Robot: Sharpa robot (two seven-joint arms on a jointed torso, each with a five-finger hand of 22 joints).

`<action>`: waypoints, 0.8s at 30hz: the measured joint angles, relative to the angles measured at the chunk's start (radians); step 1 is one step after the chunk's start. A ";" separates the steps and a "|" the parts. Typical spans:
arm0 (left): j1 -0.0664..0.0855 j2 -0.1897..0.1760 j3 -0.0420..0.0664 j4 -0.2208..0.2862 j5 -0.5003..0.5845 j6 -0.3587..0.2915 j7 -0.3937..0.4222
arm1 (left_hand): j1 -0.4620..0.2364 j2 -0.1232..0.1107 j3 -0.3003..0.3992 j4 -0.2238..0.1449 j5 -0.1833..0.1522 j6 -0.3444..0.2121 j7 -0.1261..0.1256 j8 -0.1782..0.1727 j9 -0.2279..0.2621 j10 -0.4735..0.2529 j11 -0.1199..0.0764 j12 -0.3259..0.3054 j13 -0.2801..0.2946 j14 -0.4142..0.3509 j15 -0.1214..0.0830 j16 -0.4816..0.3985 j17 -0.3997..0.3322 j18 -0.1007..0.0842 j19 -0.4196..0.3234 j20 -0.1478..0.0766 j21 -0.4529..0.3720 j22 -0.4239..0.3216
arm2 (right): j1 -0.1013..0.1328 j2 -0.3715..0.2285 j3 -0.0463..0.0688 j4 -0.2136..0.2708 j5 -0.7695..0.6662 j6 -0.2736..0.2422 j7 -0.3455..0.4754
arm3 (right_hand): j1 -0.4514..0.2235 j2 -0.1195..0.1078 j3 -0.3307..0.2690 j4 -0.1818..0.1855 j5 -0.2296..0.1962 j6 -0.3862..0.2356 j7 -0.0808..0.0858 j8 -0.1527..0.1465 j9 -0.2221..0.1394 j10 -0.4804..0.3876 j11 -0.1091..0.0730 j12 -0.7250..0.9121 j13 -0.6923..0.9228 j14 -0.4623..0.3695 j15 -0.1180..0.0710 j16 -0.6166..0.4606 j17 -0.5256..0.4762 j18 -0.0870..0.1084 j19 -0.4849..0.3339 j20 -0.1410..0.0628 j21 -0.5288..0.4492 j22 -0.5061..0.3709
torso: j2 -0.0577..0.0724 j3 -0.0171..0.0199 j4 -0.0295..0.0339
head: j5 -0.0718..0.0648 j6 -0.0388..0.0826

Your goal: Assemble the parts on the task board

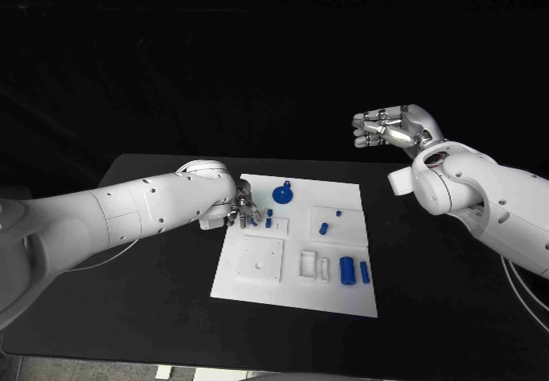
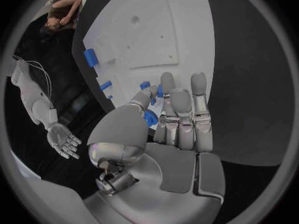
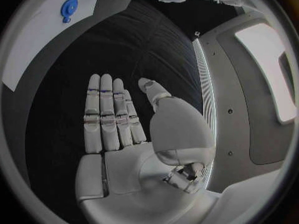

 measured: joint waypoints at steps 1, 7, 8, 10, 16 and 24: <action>0.000 -0.001 0.000 0.000 -0.001 0.001 0.001 | 0.000 0.000 0.001 0.001 -0.002 0.000 0.000 0.000 0.000 0.000 0.000 0.004 0.000 0.000 0.000 0.000 0.000 0.000 0.000 0.000 0.000 0.000 | 0.000 0.000 0.000 0.000 0.000 0.000 0.000 | 0.000 0.000 0.000 0.000 0.000 0.000 0.000 0.000 0.000 0.000 0.000 0.000 0.000 0.000 0.000 0.000 0.000 0.000 0.000 0.000 0.000 0.000 | 0.000 0.0000 -0.0001 | 0.001 0.000; 0.000 -0.003 0.000 0.000 -0.005 0.006 0.002 | 0.005 -0.003 0.003 0.002 -0.002 0.000 0.000 0.000 -0.003 0.000 0.000 0.006 0.000 0.000 0.000 0.000 -0.001 0.000 0.000 0.000 0.000 0.000 | 0.000 0.001 0.000 -0.002 -0.001 0.000 0.000 | 0.002 -0.002 0.000 0.000 0.000 0.000 0.000 0.000 0.000 -0.004 0.004 0.000 0.000 0.000 0.000 0.000 -0.002 0.000 -0.004 0.004 0.000 0.000 | 0.000 -0.0007 -0.0006 | 0.004 0.001; 0.000 -0.003 0.000 0.000 -0.006 0.007 0.003 | 0.005 -0.003 0.003 0.002 -0.004 0.000 0.000 0.000 -0.005 0.000 0.000 0.006 0.000 0.000 0.000 0.000 -0.002 0.000 0.000 0.000 0.000 0.000 | 0.000 0.002 0.000 -0.002 -0.001 0.000 0.000 | 0.004 -0.004 0.000 0.000 0.000 0.000 0.000 0.000 0.000 -0.004 0.004 0.000 0.000 0.000 0.000 0.000 -0.002 0.000 -0.004 0.004 0.000 -0.001 | 0.000 -0.0007 -0.0006 | 0.004 0.001; 0.000 -0.004 0.000 0.000 -0.007 0.008 0.003 | 0.006 -0.002 0.003 0.002 -0.004 0.000 0.000 0.000 -0.006 0.000 0.000 0.006 0.000 0.000 0.000 0.000 -0.002 0.000 0.000 0.000 0.000 0.000 | 0.000 0.002 0.000 -0.002 -0.001 0.000 0.000 | 0.004 -0.004 0.000 0.000 0.000 0.000 0.000 0.000 0.000 -0.004 0.004 0.000 0.000 0.000 0.000 0.000 -0.002 0.000 -0.004 0.004 0.000 -0.001 | 0.000 -0.0007 -0.0007 | 0.004 0.001; 0.000 -0.005 0.000 -0.001 -0.009 0.010 0.004 | 0.009 -0.004 0.004 0.002 -0.001 0.000 0.000 -0.001 -0.007 -0.002 0.001 0.006 0.000 0.000 0.000 0.000 -0.003 0.000 -0.002 0.002 0.000 0.000 | 0.000 0.002 0.000 -0.003 -0.001 0.000 0.000 | 0.004 -0.004 0.003 0.003 0.000 0.000 0.000 0.000 0.000 -0.004 0.004 0.000 0.000 0.000 0.000 0.000 -0.004 0.000 -0.004 0.004 0.000 -0.001 | 0.000 0.0000 -0.0008 | 0.005 0.002; 0.000 -0.005 0.000 -0.003 -0.011 0.010 0.006 | 0.010 -0.006 0.007 0.005 -0.001 -0.001 -0.001 -0.006 -0.007 -0.003 0.004 0.006 0.000 -0.001 0.001 0.000 -0.005 0.000 -0.004 0.004 0.000 0.000 | 0.000 0.003 0.000 -0.003 -0.002 0.000 0.000 | 0.004 -0.004 0.003 0.003 0.000 0.000 0.000 0.000 0.000 -0.004 0.004 0.000 0.000 0.000 0.000 0.000 -0.004 0.000 -0.004 0.004 0.000 -0.001 | 0.000 0.0007 -0.0017 | 0.005 0.002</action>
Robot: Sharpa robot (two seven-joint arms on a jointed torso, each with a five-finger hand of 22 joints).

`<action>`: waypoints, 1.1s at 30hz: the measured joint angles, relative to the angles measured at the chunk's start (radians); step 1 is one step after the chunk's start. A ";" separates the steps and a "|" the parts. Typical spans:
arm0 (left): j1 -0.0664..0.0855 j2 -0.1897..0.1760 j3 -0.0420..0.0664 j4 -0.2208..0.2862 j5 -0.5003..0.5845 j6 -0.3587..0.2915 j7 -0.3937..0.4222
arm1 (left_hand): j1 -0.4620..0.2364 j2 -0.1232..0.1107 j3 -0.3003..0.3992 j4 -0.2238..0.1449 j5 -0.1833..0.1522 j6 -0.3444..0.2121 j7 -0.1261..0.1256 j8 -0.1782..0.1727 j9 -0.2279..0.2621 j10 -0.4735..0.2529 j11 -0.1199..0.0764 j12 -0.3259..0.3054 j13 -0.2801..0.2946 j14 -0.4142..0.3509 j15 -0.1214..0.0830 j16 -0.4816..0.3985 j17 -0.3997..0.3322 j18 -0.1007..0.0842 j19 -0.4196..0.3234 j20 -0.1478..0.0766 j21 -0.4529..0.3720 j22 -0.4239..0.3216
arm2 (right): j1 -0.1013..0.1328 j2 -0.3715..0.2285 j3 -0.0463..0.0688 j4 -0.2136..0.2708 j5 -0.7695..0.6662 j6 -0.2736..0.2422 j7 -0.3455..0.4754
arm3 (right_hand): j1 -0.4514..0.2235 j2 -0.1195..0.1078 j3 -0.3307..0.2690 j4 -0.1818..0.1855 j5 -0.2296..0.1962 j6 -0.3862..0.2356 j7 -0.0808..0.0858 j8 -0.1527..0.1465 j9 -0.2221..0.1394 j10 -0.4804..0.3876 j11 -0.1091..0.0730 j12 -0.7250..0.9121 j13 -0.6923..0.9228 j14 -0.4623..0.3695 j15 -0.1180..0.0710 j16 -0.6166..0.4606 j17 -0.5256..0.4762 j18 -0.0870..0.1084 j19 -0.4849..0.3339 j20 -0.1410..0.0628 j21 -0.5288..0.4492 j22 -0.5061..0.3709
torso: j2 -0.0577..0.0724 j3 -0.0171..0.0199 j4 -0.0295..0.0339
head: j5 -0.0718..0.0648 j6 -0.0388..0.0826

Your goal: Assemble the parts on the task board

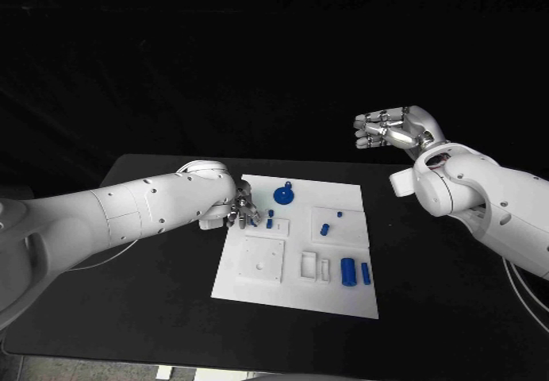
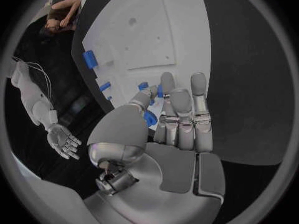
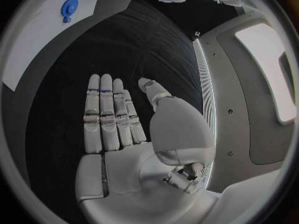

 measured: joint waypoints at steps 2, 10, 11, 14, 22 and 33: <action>0.000 0.000 0.000 0.000 0.000 0.000 0.000 | 0.000 0.000 0.000 0.000 0.000 0.000 0.000 0.000 0.000 0.000 0.000 0.000 0.000 0.000 0.000 0.000 0.000 0.000 0.000 0.000 0.000 0.000 | 0.000 0.000 0.000 0.000 0.000 0.000 0.000 | 0.000 0.000 0.000 0.000 0.000 0.000 0.000 0.000 0.000 0.000 0.000 0.000 0.000 0.000 0.000 0.000 0.000 0.000 0.000 0.000 0.000 0.000 | 0.000 0.0001 -0.0001 | 0.000 0.000; 0.000 0.005 0.000 -0.002 -0.002 0.004 0.005 | 0.000 0.000 0.000 0.000 -0.001 -0.001 -0.001 0.002 -0.001 0.000 0.000 0.000 0.000 0.000 0.000 0.000 -0.002 0.000 0.000 0.000 0.000 0.000 | 0.000 0.000 0.000 0.000 0.000 0.002 0.000 | 0.000 0.000 0.000 0.000 0.000 0.000 0.000 0.000 0.000 0.000 0.000 0.000 0.000 0.000 0.000 0.000 -0.002 0.000 0.000 0.000 0.000 0.000 | 0.000 0.0006 -0.0006 | -0.001 0.000; 0.000 0.006 -0.001 -0.002 -0.002 0.005 0.005 | 0.000 0.000 0.000 0.000 -0.001 -0.001 -0.001 0.002 -0.001 0.000 0.000 0.000 0.000 0.000 0.000 0.000 -0.002 0.000 0.000 0.000 0.000 0.000 | 0.000 0.000 0.000 0.000 -0.001 0.002 0.000 | 0.000 0.000 0.000 0.000 0.000 0.000 0.000 0.000 0.000 0.000 0.000 0.000 0.000 0.000 0.000 0.000 -0.002 0.000 0.000 0.000 0.000 0.000 | 0.000 0.0006 -0.0006 | -0.002 -0.001; 0.000 0.007 -0.002 -0.003 -0.003 0.007 0.007 | 0.004 -0.004 0.003 0.003 -0.001 -0.001 -0.001 0.002 0.000 0.001 0.001 0.000 0.000 0.000 0.000 0.000 -0.004 0.000 0.000 0.000 0.000 0.000 | 0.000 0.000 0.000 -0.001 -0.001 0.003 0.000 | 0.000 0.000 0.000 0.000 0.000 0.000 0.000 0.000 0.000 0.000 0.000 0.000 -0.001 0.000 0.000 0.000 -0.002 0.000 0.000 0.000 0.000 0.000 | 0.000 0.0006 -0.0006 | -0.002 -0.002; 0.002 0.007 -0.006 -0.004 -0.006 0.013 0.010 | 0.005 -0.004 0.003 0.003 -0.005 -0.001 -0.001 0.002 0.000 0.001 0.001 0.000 0.000 0.000 0.000 0.000 -0.005 0.000 0.000 0.000 0.000 0.000 | 0.000 0.001 0.000 -0.001 -0.001 0.004 0.000 | 0.000 0.000 0.000 0.000 0.000 0.000 0.000 0.000 0.000 0.000 0.000 0.000 -0.001 0.000 0.000 0.000 -0.002 0.000 0.000 0.000 0.000 0.000 | 0.000 0.0005 -0.0002 | -0.004 -0.003; 0.001 0.007 -0.008 -0.007 -0.015 0.019 0.012 | 0.005 -0.004 0.003 0.003 -0.005 -0.001 -0.001 0.000 -0.002 -0.001 -0.001 0.000 0.000 -0.001 0.001 0.000 -0.005 0.000 0.000 0.000 0.000 0.000 | 0.000 0.001 0.000 -0.002 -0.002 0.006 0.000 | 0.000 0.000 0.000 0.000 0.000 0.000 0.000 0.000 0.000 0.000 0.000 0.000 -0.001 0.000 0.000 0.000 -0.002 0.000 0.000 0.000 0.000 0.000 | 0.000 -0.0006 0.0001 | -0.004 -0.003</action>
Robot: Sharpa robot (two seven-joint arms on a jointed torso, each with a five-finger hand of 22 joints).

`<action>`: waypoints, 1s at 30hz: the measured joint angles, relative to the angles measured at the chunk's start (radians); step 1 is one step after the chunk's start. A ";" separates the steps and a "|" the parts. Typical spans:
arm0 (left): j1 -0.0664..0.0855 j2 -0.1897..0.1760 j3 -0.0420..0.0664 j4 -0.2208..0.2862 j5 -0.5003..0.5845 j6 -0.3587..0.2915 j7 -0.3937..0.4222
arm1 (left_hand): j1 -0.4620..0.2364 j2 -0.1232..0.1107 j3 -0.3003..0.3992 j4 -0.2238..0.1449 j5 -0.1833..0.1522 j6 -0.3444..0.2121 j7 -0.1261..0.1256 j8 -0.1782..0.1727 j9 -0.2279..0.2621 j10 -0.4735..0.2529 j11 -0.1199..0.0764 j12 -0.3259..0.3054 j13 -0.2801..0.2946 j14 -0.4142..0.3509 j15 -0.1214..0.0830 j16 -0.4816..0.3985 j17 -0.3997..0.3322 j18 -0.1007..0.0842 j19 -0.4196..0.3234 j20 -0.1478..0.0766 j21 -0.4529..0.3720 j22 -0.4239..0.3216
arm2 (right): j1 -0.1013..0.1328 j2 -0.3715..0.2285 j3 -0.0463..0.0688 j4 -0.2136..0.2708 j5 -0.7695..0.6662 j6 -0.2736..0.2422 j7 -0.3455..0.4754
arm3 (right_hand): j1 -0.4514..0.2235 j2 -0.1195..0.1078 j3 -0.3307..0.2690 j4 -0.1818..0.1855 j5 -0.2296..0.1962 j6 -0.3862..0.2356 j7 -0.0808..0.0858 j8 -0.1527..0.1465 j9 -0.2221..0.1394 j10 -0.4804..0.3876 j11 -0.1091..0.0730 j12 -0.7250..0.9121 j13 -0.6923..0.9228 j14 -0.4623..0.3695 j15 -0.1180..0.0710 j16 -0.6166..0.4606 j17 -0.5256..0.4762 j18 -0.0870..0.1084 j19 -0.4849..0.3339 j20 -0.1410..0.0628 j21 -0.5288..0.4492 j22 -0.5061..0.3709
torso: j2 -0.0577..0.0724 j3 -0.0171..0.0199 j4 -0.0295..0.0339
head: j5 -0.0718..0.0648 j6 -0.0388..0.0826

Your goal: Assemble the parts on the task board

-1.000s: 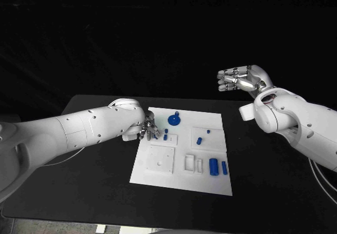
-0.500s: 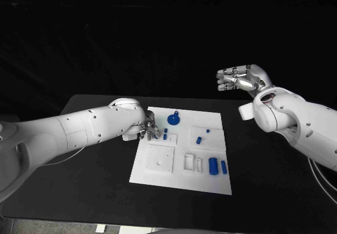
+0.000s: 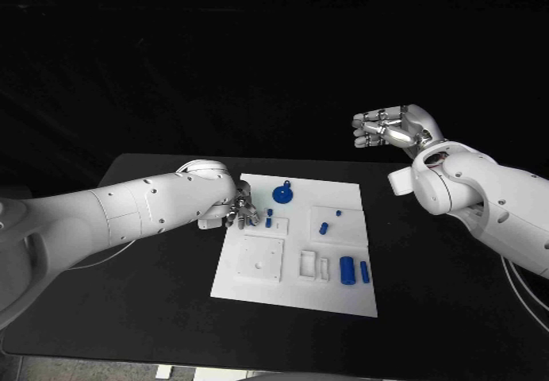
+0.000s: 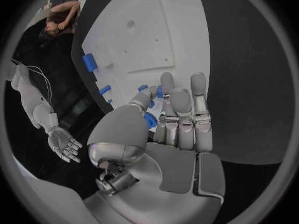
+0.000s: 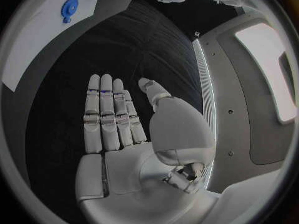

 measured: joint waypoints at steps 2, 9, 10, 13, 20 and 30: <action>0.000 0.000 0.000 -0.001 -0.001 0.000 0.001 | 0.000 0.000 0.000 0.000 0.000 0.000 0.000 0.000 0.000 0.000 0.000 0.000 0.000 0.000 0.000 0.000 0.000 0.000 0.000 0.000 0.000 0.000 | 0.000 0.000 0.000 0.000 0.000 0.000 0.000 | 0.000 0.000 0.000 0.000 0.000 0.000 0.000 0.000 0.000 0.000 0.000 0.000 0.000 0.000 0.000 0.000 0.000 0.000 0.000 0.000 0.000 0.000 | 0.000 0.0000 0.0001 | 0.000 0.000; 0.000 0.001 0.000 -0.003 -0.002 0.002 0.003 | 0.003 -0.003 0.000 0.000 0.001 0.000 0.000 -0.002 -0.002 0.000 0.000 0.000 0.000 0.000 0.000 0.000 -0.002 0.000 0.000 0.000 0.000 0.001 | 0.000 0.000 0.000 0.000 0.000 0.001 0.000 | 0.000 0.000 0.000 0.000 -0.004 0.004 0.002 0.000 0.000 0.000 0.000 0.000 0.000 0.000 0.000 0.000 -0.001 0.000 -0.004 0.004 0.000 0.000 | 0.000 -0.0001 0.0004 | -0.001 -0.001; 0.000 0.001 0.000 -0.004 -0.002 0.002 0.004 | 0.003 -0.003 0.000 0.000 0.001 0.000 0.000 -0.002 -0.002 0.000 0.000 0.000 0.000 0.000 0.000 0.000 -0.002 0.000 0.000 0.000 0.000 0.001 | 0.000 0.000 0.000 0.000 0.000 0.001 0.000 | 0.000 0.000 0.000 0.000 -0.004 0.004 0.002 0.000 0.000 0.000 0.000 0.000 0.000 0.000 0.000 0.000 -0.001 0.000 -0.004 0.004 0.000 0.000 | 0.000 -0.0001 0.0003 | -0.001 -0.001; 0.000 0.002 0.000 -0.005 -0.002 0.003 0.004 | 0.003 -0.003 0.000 0.000 0.000 0.000 0.000 -0.002 -0.001 0.000 0.000 0.000 0.000 0.000 0.000 0.000 -0.002 0.000 0.000 0.000 0.000 0.001 | 0.000 0.000 0.000 0.000 0.000 0.002 0.000 | 0.000 0.000 0.003 0.003 -0.004 0.004 0.002 0.000 0.000 0.000 0.000 0.000 0.000 0.000 0.000 0.000 -0.001 0.000 -0.004 0.004 0.000 0.000 | 0.000 -0.0001 0.0001 | -0.001 -0.001; 0.001 0.009 0.000 -0.012 -0.005 0.008 0.003 | 0.003 -0.003 0.001 0.001 0.000 0.000 0.000 0.004 0.002 0.001 0.000 0.000 0.000 0.000 0.000 0.000 -0.004 0.000 0.000 0.000 0.000 0.001 | 0.000 0.001 0.000 0.000 -0.001 0.003 0.000 | 0.000 0.000 0.007 -0.002 -0.004 0.004 0.002 0.000 0.000 0.000 0.000 0.000 0.000 0.000 0.000 0.000 -0.001 0.000 -0.004 0.004 0.000 0.000 | 0.000 0.0010 -0.0007 | -0.001 -0.001; 0.005 0.030 0.002 -0.038 -0.008 0.040 -0.009 | 0.003 -0.003 0.004 0.004 0.000 0.000 0.000 0.006 0.005 -0.001 0.003 0.004 0.000 0.000 0.000 0.000 -0.005 0.000 0.000 0.000 0.000 0.000 | 0.000 0.001 0.000 0.002 -0.002 0.005 0.000 | 0.000 0.000 0.013 -0.007 -0.004 0.003 0.002 0.000 0.000 0.000 0.000 0.000 0.000 0.000 0.000 0.000 -0.002 0.000 -0.004 0.004 0.000 0.000 | 0.000 0.0018 -0.0012 | -0.001 -0.001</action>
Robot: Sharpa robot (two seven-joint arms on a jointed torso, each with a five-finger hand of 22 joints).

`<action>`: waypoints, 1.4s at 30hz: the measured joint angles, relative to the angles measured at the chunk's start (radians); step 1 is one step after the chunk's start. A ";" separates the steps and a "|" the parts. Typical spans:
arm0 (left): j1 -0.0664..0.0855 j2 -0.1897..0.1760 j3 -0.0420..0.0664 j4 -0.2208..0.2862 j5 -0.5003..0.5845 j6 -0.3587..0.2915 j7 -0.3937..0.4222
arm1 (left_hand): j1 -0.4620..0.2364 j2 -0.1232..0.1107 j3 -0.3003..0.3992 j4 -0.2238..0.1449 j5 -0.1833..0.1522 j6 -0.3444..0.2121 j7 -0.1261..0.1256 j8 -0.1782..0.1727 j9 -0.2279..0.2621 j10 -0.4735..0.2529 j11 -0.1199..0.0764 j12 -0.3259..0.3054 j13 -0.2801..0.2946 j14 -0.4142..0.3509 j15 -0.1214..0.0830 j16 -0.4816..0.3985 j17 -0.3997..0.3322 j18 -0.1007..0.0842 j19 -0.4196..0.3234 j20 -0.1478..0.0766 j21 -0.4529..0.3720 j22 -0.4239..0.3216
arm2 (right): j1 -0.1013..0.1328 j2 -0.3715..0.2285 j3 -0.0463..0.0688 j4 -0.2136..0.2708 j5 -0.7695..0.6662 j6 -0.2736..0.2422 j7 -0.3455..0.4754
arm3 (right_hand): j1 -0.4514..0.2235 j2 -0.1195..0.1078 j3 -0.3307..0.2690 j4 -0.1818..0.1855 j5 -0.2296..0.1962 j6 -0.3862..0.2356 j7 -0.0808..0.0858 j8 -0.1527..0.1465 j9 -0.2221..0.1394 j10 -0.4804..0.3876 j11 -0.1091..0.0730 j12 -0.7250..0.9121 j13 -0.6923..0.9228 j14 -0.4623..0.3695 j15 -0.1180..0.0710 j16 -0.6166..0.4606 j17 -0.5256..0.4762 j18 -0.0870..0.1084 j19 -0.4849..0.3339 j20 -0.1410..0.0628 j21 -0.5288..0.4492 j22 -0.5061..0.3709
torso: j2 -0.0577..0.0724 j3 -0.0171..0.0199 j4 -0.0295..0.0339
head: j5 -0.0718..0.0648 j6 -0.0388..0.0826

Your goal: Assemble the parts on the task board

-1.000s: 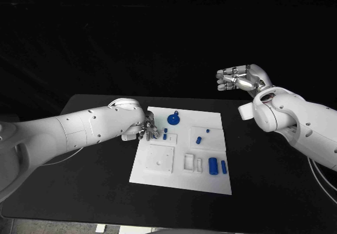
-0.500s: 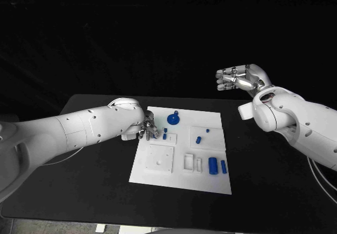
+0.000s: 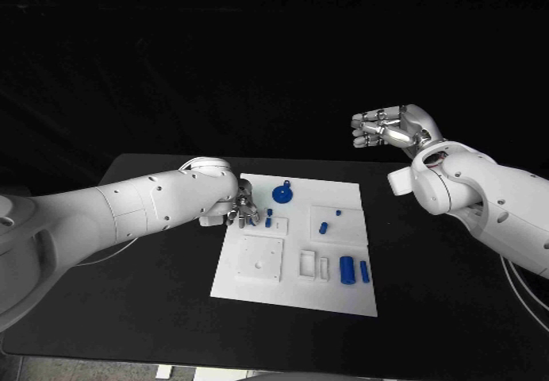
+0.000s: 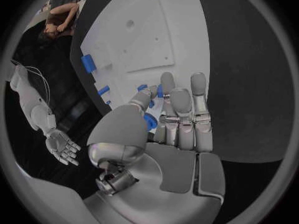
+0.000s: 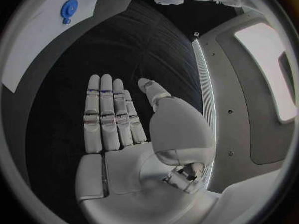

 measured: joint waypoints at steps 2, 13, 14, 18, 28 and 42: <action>0.001 0.004 0.000 -0.004 -0.001 0.009 -0.003 | 0.000 0.000 0.000 0.000 0.000 0.000 0.000 0.000 0.002 -0.001 0.002 0.000 0.000 0.000 0.000 0.000 0.000 0.000 0.000 0.000 0.000 0.000 | 0.000 0.000 0.000 0.001 0.000 0.001 0.000 | 0.000 0.000 0.000 0.000 0.000 0.000 0.000 0.000 0.000 0.000 0.000 0.000 0.000 0.000 0.000 0.000 0.000 0.000 0.000 0.000 0.000 0.000 | 0.000 0.0000 0.0000 | 0.000 0.000; 0.002 0.015 0.001 -0.009 -0.005 0.042 -0.017 | 0.000 0.000 0.000 0.000 -0.003 0.000 0.000 0.000 0.004 -0.004 -0.001 0.000 0.000 -0.001 0.001 0.000 0.000 0.000 -0.004 -0.004 0.002 0.000 | 0.000 0.000 0.000 0.002 -0.002 0.002 0.000 | 0.000 0.000 0.000 0.000 0.000 0.000 0.000 0.000 0.000 0.000 0.000 0.000 0.000 0.000 0.000 0.000 0.000 0.000 0.000 0.000 0.000 0.000 | 0.000 -0.0006 0.0006 | -0.005 -0.001; 0.002 0.016 0.001 -0.009 -0.005 0.042 -0.018 | 0.000 0.000 0.000 0.000 -0.004 0.000 0.000 0.000 0.004 -0.004 -0.001 0.000 0.000 -0.001 0.001 0.000 -0.001 0.000 -0.004 -0.004 0.003 0.000 | 0.000 0.000 0.000 0.002 -0.002 0.002 0.000 | 0.000 0.000 0.000 0.000 0.000 0.000 0.000 0.000 0.000 0.000 0.000 0.000 0.000 0.000 0.000 0.000 0.000 0.000 0.000 0.000 0.000 0.000 | 0.000 -0.0007 0.0007 | -0.005 -0.001; 0.002 0.019 0.000 -0.009 -0.006 0.042 -0.023 | 0.000 0.000 0.000 0.000 -0.004 0.000 0.000 0.000 0.004 -0.004 -0.001 0.000 0.000 -0.001 0.001 0.000 -0.001 0.000 -0.004 -0.004 0.005 0.000 | 0.000 0.001 0.000 0.002 -0.002 0.002 0.000 | 0.000 0.000 0.000 0.000 0.000 0.000 -0.001 0.000 0.000 0.000 0.000 0.000 0.000 0.000 0.000 0.000 0.000 0.000 0.000 0.000 0.000 0.000 | 0.000 -0.0007 0.0012 | -0.006 -0.002; -0.001 0.024 -0.001 -0.011 -0.007 0.028 -0.032 | -0.004 0.004 0.012 0.012 -0.066 0.000 0.000 0.002 0.007 -0.003 -0.001 0.009 0.004 -0.001 0.001 0.000 -0.008 0.000 -0.004 -0.004 -0.001 0.000 | 0.000 0.003 0.000 0.000 -0.002 0.004 0.000 | 0.000 0.000 0.010 -0.004 0.000 0.004 0.002 0.000 0.000 0.000 0.000 0.000 0.000 0.000 0.000 0.000 -0.001 0.000 0.000 0.000 0.000 0.000 | 0.000 -0.0007 0.0012 | -0.005 0.000; -0.002 0.039 -0.002 -0.032 -0.006 0.033 -0.032 | -0.004 0.004 0.018 0.018 -0.096 -0.003 -0.003 0.004 0.011 -0.008 0.003 0.013 0.007 -0.002 0.002 0.000 -0.011 0.000 -0.004 -0.004 -0.010 0.000 | 0.000 0.005 0.000 -0.002 -0.003 0.006 0.000 | 0.000 0.000 0.013 -0.007 0.000 0.004 0.002 0.000 0.000 0.000 0.000 0.000 0.000 0.000 0.000 0.000 -0.001 0.000 0.000 0.000 0.000 0.000 | 0.000 -0.0007 -0.0001 | -0.007 -0.002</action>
